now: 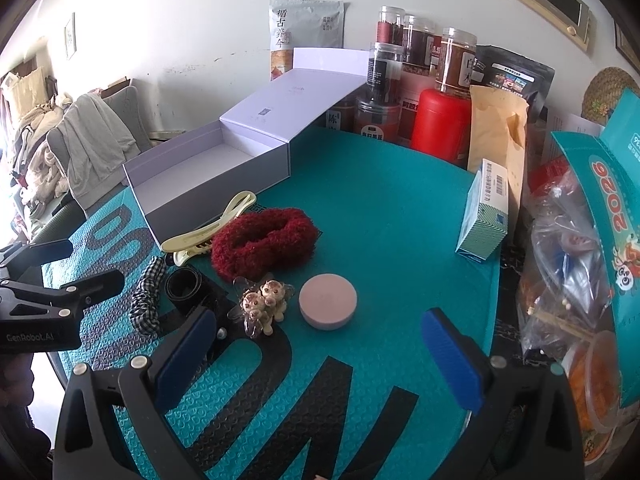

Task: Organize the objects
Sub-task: 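Move both grippers toward the checkered scrunchie and pink compact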

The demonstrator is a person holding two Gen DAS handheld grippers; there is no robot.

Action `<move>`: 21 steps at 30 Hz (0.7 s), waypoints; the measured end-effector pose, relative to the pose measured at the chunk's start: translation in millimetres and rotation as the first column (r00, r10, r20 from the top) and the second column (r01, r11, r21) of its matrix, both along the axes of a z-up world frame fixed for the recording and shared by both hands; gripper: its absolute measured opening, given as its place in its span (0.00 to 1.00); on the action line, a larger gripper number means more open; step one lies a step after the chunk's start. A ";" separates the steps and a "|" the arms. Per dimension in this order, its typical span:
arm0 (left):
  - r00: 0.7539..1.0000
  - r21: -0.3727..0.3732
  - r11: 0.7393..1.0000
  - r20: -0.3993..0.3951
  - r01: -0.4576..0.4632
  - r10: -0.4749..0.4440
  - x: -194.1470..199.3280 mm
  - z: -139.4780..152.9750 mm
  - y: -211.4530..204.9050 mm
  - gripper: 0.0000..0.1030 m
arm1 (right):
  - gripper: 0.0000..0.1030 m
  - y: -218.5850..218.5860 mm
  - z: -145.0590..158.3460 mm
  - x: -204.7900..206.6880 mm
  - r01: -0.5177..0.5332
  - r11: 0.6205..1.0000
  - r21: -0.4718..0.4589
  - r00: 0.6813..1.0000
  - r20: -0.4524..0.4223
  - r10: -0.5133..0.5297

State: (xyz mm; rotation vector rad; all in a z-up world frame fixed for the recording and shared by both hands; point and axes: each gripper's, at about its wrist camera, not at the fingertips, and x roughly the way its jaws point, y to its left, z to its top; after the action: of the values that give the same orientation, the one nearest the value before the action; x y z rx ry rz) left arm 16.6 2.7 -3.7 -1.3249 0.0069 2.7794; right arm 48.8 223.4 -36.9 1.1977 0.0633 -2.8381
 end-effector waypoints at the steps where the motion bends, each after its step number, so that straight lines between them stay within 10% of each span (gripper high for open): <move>1: 1.000 -0.003 1.000 0.003 0.001 -0.001 -0.2 -0.7 0.6 0.99 | 0.99 0.0 -0.3 0.3 0.000 1.000 0.001 1.000 0.001 0.000; 21: 1.000 -0.005 1.000 0.007 0.011 -0.011 10.0 -2.5 5.3 0.99 | 0.99 3.5 -3.0 12.0 0.010 1.000 -0.011 1.000 0.000 -0.010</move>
State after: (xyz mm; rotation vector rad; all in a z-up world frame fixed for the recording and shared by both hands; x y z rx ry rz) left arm 26.6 8.0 -6.2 -1.3320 0.0207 2.7669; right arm 60.8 227.0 -40.0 1.1996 0.0412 -2.8430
